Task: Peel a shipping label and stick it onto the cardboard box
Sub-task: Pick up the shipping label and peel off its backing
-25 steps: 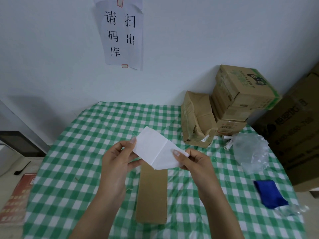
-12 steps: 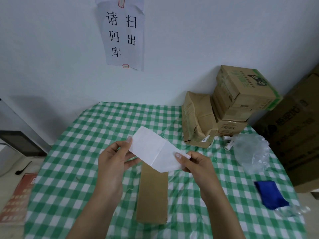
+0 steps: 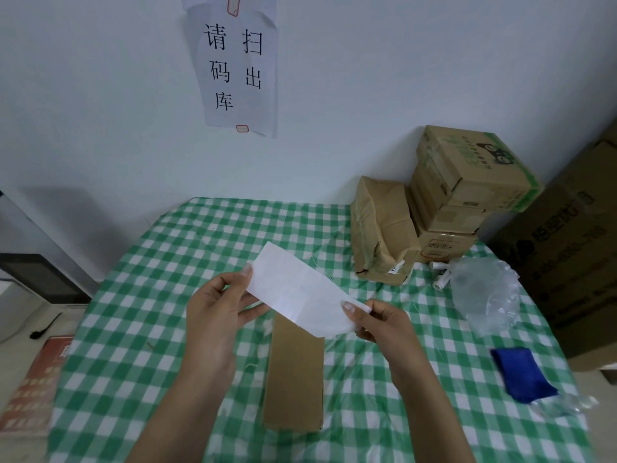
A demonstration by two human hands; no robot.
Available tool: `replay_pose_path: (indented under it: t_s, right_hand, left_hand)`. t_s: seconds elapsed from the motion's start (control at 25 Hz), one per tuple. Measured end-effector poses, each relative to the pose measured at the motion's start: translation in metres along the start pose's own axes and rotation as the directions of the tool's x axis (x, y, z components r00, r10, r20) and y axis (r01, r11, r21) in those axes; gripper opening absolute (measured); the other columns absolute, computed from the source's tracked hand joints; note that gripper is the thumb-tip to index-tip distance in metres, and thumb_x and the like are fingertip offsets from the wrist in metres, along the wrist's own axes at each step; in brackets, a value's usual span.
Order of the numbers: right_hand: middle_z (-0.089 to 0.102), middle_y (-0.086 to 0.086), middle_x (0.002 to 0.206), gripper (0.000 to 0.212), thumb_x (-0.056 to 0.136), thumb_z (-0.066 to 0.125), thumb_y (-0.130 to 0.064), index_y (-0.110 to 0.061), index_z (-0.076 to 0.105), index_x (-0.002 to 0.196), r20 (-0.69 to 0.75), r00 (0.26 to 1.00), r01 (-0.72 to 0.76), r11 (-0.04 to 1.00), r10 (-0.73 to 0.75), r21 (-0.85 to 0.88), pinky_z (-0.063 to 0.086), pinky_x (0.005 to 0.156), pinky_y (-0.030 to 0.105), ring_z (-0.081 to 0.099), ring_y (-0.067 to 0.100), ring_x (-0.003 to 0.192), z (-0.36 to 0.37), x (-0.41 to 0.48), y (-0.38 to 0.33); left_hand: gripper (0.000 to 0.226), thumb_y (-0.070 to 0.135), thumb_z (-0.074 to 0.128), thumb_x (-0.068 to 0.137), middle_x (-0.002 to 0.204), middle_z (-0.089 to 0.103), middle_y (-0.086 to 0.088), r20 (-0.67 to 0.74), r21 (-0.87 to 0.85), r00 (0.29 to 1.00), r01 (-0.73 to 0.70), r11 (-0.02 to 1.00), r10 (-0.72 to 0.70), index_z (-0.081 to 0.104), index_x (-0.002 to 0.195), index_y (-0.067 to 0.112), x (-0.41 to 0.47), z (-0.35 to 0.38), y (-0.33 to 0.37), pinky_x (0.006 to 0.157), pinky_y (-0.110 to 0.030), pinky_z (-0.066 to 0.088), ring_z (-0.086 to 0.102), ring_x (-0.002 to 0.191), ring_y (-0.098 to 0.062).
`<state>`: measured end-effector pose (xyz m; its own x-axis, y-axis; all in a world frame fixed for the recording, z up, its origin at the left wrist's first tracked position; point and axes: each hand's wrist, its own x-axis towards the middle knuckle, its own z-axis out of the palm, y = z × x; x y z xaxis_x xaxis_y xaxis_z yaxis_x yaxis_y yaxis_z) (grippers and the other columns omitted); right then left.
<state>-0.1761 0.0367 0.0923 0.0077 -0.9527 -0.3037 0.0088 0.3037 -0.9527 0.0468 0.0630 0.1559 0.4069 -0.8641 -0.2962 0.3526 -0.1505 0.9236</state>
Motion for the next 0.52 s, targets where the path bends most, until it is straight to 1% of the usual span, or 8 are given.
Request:
replay_pose_path:
  t_s: [0.04,0.12,0.32,0.44,0.52]
  right_hand:
    - [0.047,0.009,0.069,0.044,0.078,0.077,-0.026,0.014,0.057,0.075,-0.002,1.0,0.003,1.0,-0.003,0.001,0.044,0.071,0.03,0.045,0.017,0.067,-0.001,0.001,0.002]
    - [0.047,0.01,0.07,0.048,0.078,0.077,-0.027,0.016,0.056,0.079,-0.003,1.0,0.013,1.0,-0.013,-0.007,0.043,0.071,0.03,0.045,0.018,0.067,-0.003,0.003,0.005]
    - [0.047,0.011,0.071,0.046,0.078,0.077,-0.027,0.015,0.057,0.078,-0.008,1.0,-0.019,1.0,0.019,-0.005,0.041,0.07,0.032,0.044,0.02,0.068,-0.007,0.004,0.014]
    - [0.045,0.011,0.069,0.038,0.078,0.077,-0.027,0.005,0.058,0.07,-0.01,0.999,-0.036,0.999,0.035,-0.02,0.039,0.07,0.033,0.041,0.021,0.068,-0.008,0.003,0.02]
    - [0.045,0.011,0.067,0.035,0.078,0.078,-0.028,0.0,0.059,0.069,-0.019,0.999,-0.04,0.999,0.04,-0.037,0.039,0.07,0.033,0.041,0.021,0.067,-0.01,0.004,0.022]
  left_hand:
    - [0.02,0.023,0.064,0.091,0.092,0.078,-0.005,0.0,0.0,1.0,-0.003,1.0,0.003,0.062,0.077,0.008,-0.001,0.0,0.0,0.061,-0.022,0.06,0.076,0.083,-0.018]
    - [0.02,0.022,0.064,0.091,0.091,0.078,-0.005,-0.009,-0.003,1.0,-0.007,1.0,0.007,0.062,0.077,0.007,-0.002,0.0,0.0,0.061,-0.022,0.06,0.076,0.082,-0.018]
    - [0.021,0.022,0.064,0.091,0.09,0.078,-0.004,-0.024,0.004,0.999,-0.029,1.0,0.029,0.061,0.076,0.008,-0.002,-0.003,-0.002,0.064,-0.025,0.061,0.075,0.084,-0.018]
    - [0.021,0.023,0.064,0.091,0.092,0.078,-0.004,-0.036,0.009,0.999,-0.025,1.0,0.025,0.061,0.078,0.007,-0.003,-0.004,-0.004,0.064,-0.024,0.061,0.075,0.085,-0.018]
    - [0.022,0.023,0.064,0.091,0.093,0.078,-0.004,-0.047,0.005,0.999,-0.022,1.0,0.022,0.061,0.078,0.007,-0.004,-0.003,-0.006,0.064,-0.024,0.061,0.075,0.085,-0.018]
